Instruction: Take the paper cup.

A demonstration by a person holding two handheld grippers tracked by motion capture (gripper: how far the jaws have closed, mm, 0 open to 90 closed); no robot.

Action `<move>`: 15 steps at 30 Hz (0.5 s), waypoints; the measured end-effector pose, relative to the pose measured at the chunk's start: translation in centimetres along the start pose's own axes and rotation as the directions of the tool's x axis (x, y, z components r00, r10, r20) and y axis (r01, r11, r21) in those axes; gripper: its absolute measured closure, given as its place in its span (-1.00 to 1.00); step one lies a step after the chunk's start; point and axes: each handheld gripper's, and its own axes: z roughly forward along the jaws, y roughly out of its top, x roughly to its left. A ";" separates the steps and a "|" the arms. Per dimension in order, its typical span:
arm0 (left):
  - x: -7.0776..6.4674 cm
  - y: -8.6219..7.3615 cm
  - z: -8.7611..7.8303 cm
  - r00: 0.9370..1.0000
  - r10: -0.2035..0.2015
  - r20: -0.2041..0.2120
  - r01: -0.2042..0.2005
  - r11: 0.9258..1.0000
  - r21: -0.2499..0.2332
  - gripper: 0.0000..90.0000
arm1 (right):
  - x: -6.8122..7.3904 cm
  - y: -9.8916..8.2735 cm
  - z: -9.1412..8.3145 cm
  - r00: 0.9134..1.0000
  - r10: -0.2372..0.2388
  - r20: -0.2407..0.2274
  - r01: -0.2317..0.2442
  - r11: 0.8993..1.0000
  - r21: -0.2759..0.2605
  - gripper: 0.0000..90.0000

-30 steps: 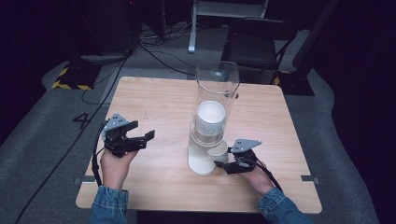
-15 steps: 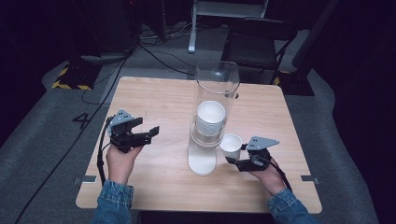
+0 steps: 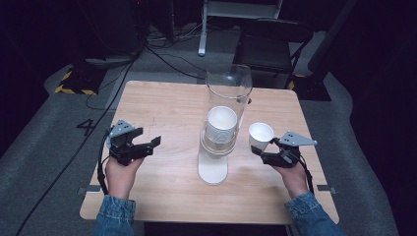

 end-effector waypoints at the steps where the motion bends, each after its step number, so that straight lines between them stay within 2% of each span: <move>1: 0.0 -0.1 -0.2 1.000 -0.002 -0.006 0.002 1.000 0.003 -0.48 | -0.2 0.1 0.0 1.000 0.007 0.009 -0.007 1.000 -0.007 -0.25; 4: 0.2 -0.5 -0.8 1.000 -0.007 -0.017 0.008 1.000 0.007 -0.48 | -0.7 0.4 0.0 0.998 0.018 0.061 -0.017 1.000 -0.017 -0.25; 6: 0.2 -0.6 -0.9 1.000 -0.008 -0.021 0.008 1.000 0.005 -0.48 | -0.9 0.5 0.0 0.997 0.018 0.073 -0.017 1.000 -0.017 -0.25; 7: 0.3 -0.9 -1.4 0.999 -0.006 -0.033 0.006 1.000 0.004 -0.48 | -1.3 0.7 0.1 0.995 0.031 0.093 -0.028 0.999 -0.027 -0.25; 9: 0.3 -1.1 -1.6 0.999 -0.005 -0.044 0.005 1.000 0.002 -0.49 | -1.5 0.8 0.1 0.994 0.035 0.101 -0.032 0.999 -0.027 -0.25; 10: 0.4 -1.4 -1.9 0.998 0.006 -0.069 -0.006 1.000 0.000 -0.50 | -2.0 0.8 0.3 0.991 0.045 0.123 -0.042 0.999 -0.021 -0.25; 11: 0.4 -1.4 -1.9 0.998 0.006 -0.069 -0.006 1.000 0.000 -0.51 | -2.0 0.8 0.3 0.991 0.045 0.123 -0.042 0.999 -0.021 -0.25; 12: 0.4 -1.8 -2.1 0.996 0.022 -0.091 -0.021 1.000 0.007 -0.51 | -2.5 0.9 0.4 0.988 0.049 0.148 -0.047 0.999 -0.019 -0.26; 15: 0.4 -2.2 -2.3 0.994 0.025 -0.103 -0.024 1.000 0.006 -0.54 | -3.0 0.8 0.5 0.983 0.050 0.174 -0.047 0.999 -0.024 -0.26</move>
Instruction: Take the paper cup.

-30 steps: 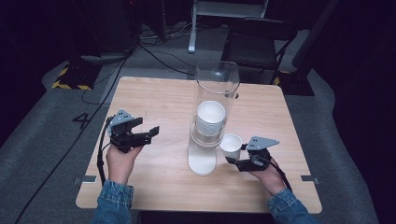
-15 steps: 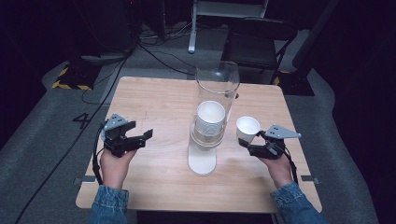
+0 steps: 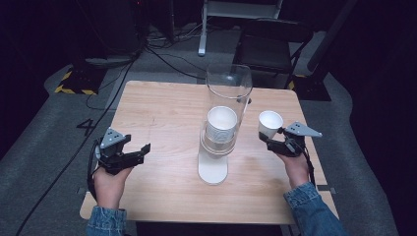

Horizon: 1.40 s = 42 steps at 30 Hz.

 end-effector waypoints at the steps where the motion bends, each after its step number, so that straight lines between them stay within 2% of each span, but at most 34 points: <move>1: 0.0 -0.2 -0.2 1.000 0.002 -0.009 -0.002 1.000 -0.001 -0.55 | -0.6 -0.1 0.2 1.000 0.003 0.025 -0.003 1.000 0.001 -0.26; 8: -0.1 -0.8 -0.6 0.999 0.016 -0.037 -0.016 1.000 -0.014 -0.58 | -1.8 -0.6 1.2 0.998 0.017 0.063 -0.020 0.999 0.041 -0.26; 13: -0.1 -1.0 -0.7 0.999 0.020 -0.034 -0.020 1.000 -0.008 -0.58 | -2.2 -1.2 2.0 0.997 0.013 0.072 -0.019 0.996 0.084 -0.26; 18: -0.2 -0.9 -0.4 1.000 0.022 -0.016 -0.022 1.000 0.004 -0.56 | -2.5 -2.5 3.4 0.997 0.043 0.063 -0.052 0.987 0.151 -0.27; 20: -0.3 -0.9 -0.3 1.000 0.027 -0.012 -0.027 1.000 0.012 -0.56 | -2.5 -3.0 3.9 0.997 0.057 0.059 -0.067 0.980 0.185 -0.27; 23: -0.3 -0.9 -0.3 1.000 0.025 -0.010 -0.025 1.000 0.013 -0.56 | -2.5 -3.3 4.3 0.996 0.061 0.058 -0.072 0.977 0.202 -0.27; 24: -0.3 -0.9 -0.3 1.000 0.029 -0.008 -0.028 0.999 0.014 -0.56 | -2.5 -3.7 4.6 0.996 0.059 0.061 -0.071 0.972 0.223 -0.27; 28: -0.2 -0.9 -0.3 1.000 0.019 -0.004 -0.019 1.000 0.015 -0.56 | -2.4 -4.0 4.9 0.996 0.058 0.061 -0.071 0.967 0.243 -0.27; 33: -0.1 -0.9 -0.2 1.000 0.016 0.001 -0.016 1.000 0.019 -0.56 | -2.4 -4.5 5.4 0.997 0.068 0.043 -0.077 0.956 0.282 -0.27; 42: -0.2 -0.8 0.0 1.000 0.014 0.006 -0.014 1.000 0.027 -0.56 | -2.3 -4.9 5.7 0.998 0.062 0.033 -0.069 0.951 0.302 -0.29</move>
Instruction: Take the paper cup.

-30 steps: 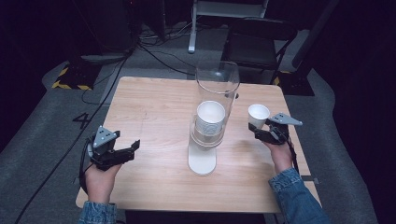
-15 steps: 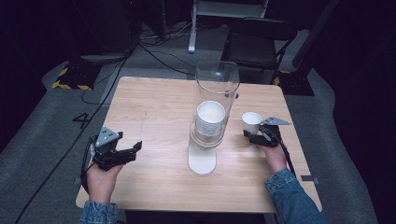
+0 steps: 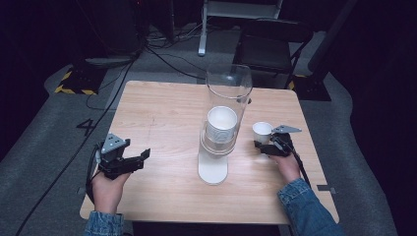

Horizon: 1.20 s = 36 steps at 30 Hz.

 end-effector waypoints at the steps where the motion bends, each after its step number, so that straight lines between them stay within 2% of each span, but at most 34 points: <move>1: 0.0 0.0 0.0 1.000 0.001 -0.001 -0.001 1.000 -0.001 -0.56 | 0.0 0.0 0.0 1.000 0.000 0.000 0.000 1.000 0.002 -0.29; 9: -0.1 0.0 0.1 1.000 -0.002 0.000 0.002 1.000 0.002 -0.56 | 0.1 -0.2 0.2 1.000 -0.006 -0.003 0.006 0.999 0.033 -0.32; 12: 0.0 0.0 0.1 1.000 -0.003 0.001 0.003 1.000 0.003 -0.56 | 0.2 -0.2 0.3 1.000 -0.022 -0.011 0.023 0.999 0.044 -0.36; 13: 0.0 0.0 0.1 1.000 -0.006 0.001 0.006 1.000 0.003 -0.56 | 0.3 -0.1 0.2 1.000 -0.026 0.003 0.026 0.999 0.041 -0.50; 17: 0.0 0.1 0.1 1.000 -0.004 0.000 0.004 1.000 0.003 -0.56 | 0.1 0.2 -0.3 1.000 -0.019 0.004 0.019 0.999 0.035 -0.65; 19: 0.0 0.1 0.1 1.000 0.000 0.001 0.000 1.000 0.002 -0.56 | 0.0 0.4 -0.7 1.000 -0.013 -0.011 0.013 0.999 0.035 -0.68; 25: 0.0 0.1 0.0 1.000 -0.004 -0.001 0.004 1.000 -0.001 -0.56 | 0.0 1.1 -2.4 1.000 -0.010 -0.025 0.011 1.000 0.016 -0.80; 31: -0.2 0.0 -0.3 1.000 0.001 0.000 -0.001 1.000 -0.001 -0.56 | -0.1 2.0 -4.5 1.000 -0.007 -0.027 0.007 1.000 -0.015 -0.81; 32: -0.2 0.0 -0.5 1.000 0.009 0.001 -0.009 1.000 0.000 -0.56 | 0.0 2.3 -5.5 0.999 -0.003 -0.042 0.001 0.999 -0.048 -0.80; 33: -0.2 0.0 -0.6 1.000 0.010 -0.001 -0.010 1.000 -0.001 -0.56 | 0.1 2.4 -5.9 0.999 0.000 -0.050 -0.003 0.998 -0.060 -0.80; 36: -0.3 -0.1 -0.8 1.000 0.013 -0.004 -0.013 1.000 0.004 -0.56 | 0.5 2.8 -6.8 0.998 -0.001 -0.068 -0.004 0.998 -0.067 -0.79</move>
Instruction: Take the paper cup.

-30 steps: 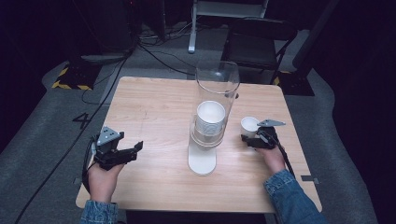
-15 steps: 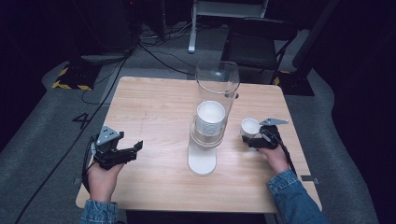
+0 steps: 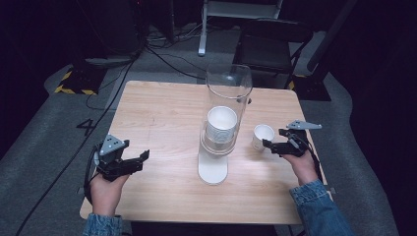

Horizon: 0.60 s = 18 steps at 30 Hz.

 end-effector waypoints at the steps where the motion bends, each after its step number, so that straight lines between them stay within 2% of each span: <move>1: 0.0 0.0 0.0 1.000 0.001 0.002 -0.001 1.000 0.003 -0.56 | 0.3 0.2 -0.4 1.000 -0.006 -0.009 0.006 1.000 -0.014 -0.79; 5: -0.3 -0.1 -0.1 1.000 0.008 0.013 -0.009 1.000 0.015 -0.56 | 1.2 0.6 -1.8 0.999 -0.018 -0.046 0.015 0.998 -0.054 -0.77; 8: -0.3 -0.1 -0.1 1.000 0.017 0.016 -0.017 1.000 0.021 -0.56 | 1.6 0.9 -2.2 0.998 -0.020 -0.063 0.016 0.998 -0.061 -0.76; 9: -0.4 -0.2 0.0 1.000 0.016 0.021 -0.016 1.000 0.022 -0.56 | 2.4 1.2 -2.5 0.996 -0.033 -0.079 0.027 0.997 -0.071 -0.76; 11: -0.4 -0.2 0.1 0.999 0.019 0.029 -0.020 0.999 0.027 -0.56 | 2.7 1.3 -2.5 0.995 -0.043 -0.085 0.037 0.997 -0.071 -0.75; 12: -0.5 -0.3 0.2 0.999 0.021 0.034 -0.022 0.999 0.032 -0.57 | 3.7 1.7 -2.8 0.993 -0.070 -0.099 0.062 0.995 -0.075 -0.74; 18: -0.8 -0.1 0.6 0.997 0.041 0.068 -0.045 0.998 0.054 -0.57 | 6.0 2.4 -3.3 0.978 -0.131 -0.161 0.118 0.989 -0.086 -0.70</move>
